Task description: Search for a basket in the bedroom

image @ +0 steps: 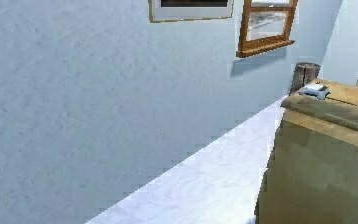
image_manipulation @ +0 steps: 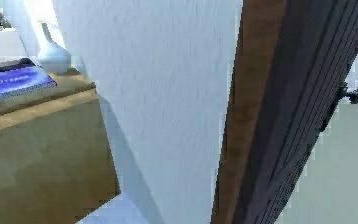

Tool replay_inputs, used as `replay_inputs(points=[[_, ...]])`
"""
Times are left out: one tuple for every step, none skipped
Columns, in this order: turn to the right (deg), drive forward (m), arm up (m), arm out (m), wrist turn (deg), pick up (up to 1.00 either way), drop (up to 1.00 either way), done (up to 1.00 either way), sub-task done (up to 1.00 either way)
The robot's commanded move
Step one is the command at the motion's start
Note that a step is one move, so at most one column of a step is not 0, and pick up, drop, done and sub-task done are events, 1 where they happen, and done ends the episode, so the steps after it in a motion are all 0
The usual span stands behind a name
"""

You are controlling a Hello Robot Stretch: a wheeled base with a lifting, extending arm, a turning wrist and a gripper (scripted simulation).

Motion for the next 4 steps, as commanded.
replay_inputs(points=[[0.0, 1.0, 0.0, 0.0, 0.0, 0.0, 0.0, 0.0, 0.0], [24.0, 0.0, 0.0, 0.0, 0.0, 0.0, 0.0, 0.0, 0.0], [0.0, 0.1, 0.0, 0.0, 0.0, 0.0, 0.0, 0.0, 0.0], [18.0, 0.0, 0.0, 0.0, 0.0, 0.0, 0.0, 0.0, 0.0]])
